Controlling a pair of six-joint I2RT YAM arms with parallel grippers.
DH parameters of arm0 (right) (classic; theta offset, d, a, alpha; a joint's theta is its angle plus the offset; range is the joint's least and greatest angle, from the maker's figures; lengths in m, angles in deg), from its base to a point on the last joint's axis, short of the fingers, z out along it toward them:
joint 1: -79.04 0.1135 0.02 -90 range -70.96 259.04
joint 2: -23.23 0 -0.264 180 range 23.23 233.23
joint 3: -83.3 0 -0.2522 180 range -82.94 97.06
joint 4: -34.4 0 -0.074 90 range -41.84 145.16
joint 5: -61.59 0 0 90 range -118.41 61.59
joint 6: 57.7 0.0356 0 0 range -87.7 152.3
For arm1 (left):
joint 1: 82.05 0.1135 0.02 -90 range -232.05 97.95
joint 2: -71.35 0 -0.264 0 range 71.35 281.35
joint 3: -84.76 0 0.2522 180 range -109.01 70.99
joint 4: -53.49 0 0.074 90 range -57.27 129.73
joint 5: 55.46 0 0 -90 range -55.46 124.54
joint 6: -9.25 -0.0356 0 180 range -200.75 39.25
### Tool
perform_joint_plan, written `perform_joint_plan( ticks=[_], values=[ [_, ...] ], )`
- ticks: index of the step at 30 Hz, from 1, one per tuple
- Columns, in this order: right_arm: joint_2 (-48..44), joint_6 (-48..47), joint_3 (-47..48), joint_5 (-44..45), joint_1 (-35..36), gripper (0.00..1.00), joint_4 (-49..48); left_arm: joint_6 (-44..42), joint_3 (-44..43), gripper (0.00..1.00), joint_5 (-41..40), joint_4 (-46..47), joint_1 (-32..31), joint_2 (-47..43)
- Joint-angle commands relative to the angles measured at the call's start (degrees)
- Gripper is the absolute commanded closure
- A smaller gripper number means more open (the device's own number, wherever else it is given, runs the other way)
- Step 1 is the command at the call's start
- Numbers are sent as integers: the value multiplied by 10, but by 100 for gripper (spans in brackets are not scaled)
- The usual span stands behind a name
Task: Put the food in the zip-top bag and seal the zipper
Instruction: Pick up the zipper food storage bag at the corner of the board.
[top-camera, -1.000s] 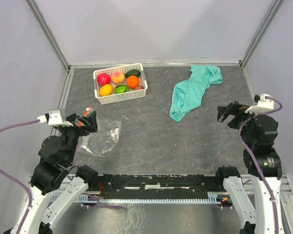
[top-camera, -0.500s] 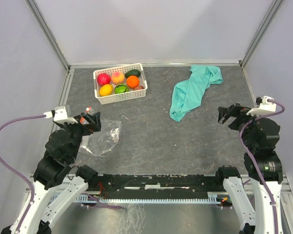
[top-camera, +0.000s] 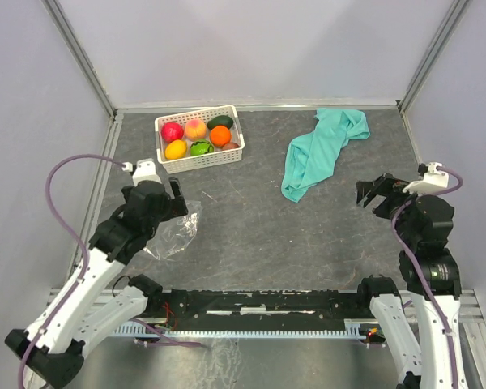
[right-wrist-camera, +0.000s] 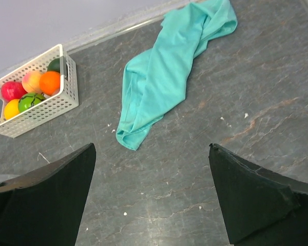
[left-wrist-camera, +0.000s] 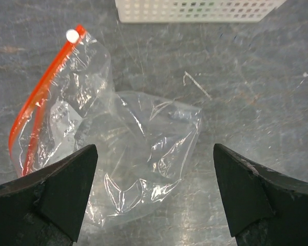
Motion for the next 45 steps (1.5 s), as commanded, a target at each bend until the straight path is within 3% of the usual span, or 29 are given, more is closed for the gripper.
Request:
perform_joint_plan(
  ticks=[1, 10, 20, 23, 35, 45],
  values=[
    [7, 29, -32, -26, -2, 1, -53, 14, -5, 0, 25, 9, 4, 55],
    [39, 30, -78, -70, -2, 1, -99, -28, -16, 0, 77, 20, 4, 242],
    [75, 63, -125, -127, -2, 1, -158, -38, -14, 4, 70, 60, 6, 335],
    [92, 64, -130, -145, -2, 1, -173, -40, -17, 14, 83, 72, 6, 356],
    [169, 60, -135, -213, 14, 1, -223, -23, -22, 95, 128, 103, 7, 370],
    [221, 71, -131, -187, 131, 1, -285, 103, -58, 97, 203, 105, 7, 351]
  ],
)
